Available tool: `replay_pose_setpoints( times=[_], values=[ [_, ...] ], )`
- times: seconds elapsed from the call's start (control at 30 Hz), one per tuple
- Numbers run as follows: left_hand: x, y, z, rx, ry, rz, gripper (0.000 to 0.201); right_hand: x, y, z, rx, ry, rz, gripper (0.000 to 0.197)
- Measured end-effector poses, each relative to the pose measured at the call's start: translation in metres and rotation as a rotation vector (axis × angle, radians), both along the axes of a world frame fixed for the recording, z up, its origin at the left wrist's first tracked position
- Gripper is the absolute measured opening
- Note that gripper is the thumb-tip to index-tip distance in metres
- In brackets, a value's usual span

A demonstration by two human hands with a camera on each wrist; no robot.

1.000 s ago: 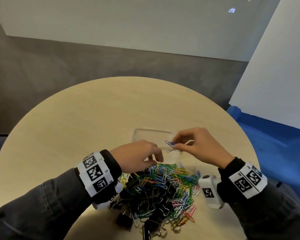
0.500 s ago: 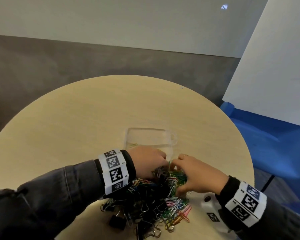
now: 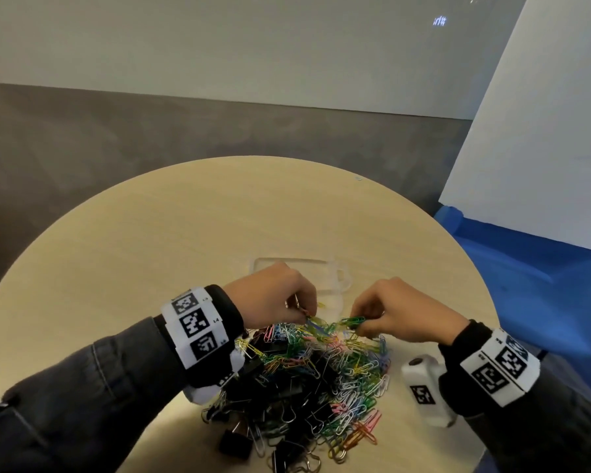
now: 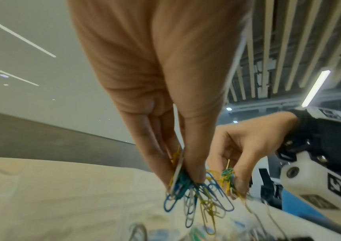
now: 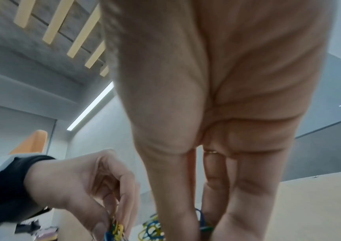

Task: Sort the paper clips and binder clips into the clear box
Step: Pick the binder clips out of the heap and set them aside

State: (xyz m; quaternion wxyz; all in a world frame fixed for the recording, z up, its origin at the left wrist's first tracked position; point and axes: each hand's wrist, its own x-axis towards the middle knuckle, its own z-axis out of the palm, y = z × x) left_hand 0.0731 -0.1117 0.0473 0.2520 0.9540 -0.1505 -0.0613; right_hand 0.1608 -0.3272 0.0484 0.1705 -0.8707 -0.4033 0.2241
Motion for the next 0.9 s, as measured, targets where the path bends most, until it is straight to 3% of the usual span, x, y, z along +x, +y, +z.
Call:
replay_pose_setpoints(
  times=[0.17,0.3,0.4,0.5,0.67,0.77,0.9],
  values=[
    [0.005,0.018,0.017,-0.068,-0.089,0.105,0.012,0.007,0.018,0.01,0.191,-0.106,-0.071,0.001],
    [0.01,0.028,0.015,-0.028,-0.076,0.183,0.02,0.001,0.032,0.006,0.27,-0.113,-0.083,0.013],
    [0.003,0.031,0.01,-0.071,0.025,0.182,0.028,-0.008,0.029,0.002,0.25,-0.11,-0.045,0.021],
    [-0.007,0.031,0.008,-0.055,-0.007,0.175,0.028,-0.02,0.023,0.004,0.198,-0.074,0.042,0.02],
    [-0.023,0.025,0.004,-0.06,0.057,0.126,0.026,-0.039,0.024,-0.004,-0.082,-0.081,0.279,0.041],
    [-0.03,0.02,-0.004,0.033,0.126,0.107,0.025,-0.04,0.025,-0.012,-0.063,-0.072,0.252,0.032],
    [-0.03,0.017,-0.016,0.207,0.191,0.123,0.028,-0.033,0.023,-0.01,0.027,0.118,0.193,0.017]
  ],
)
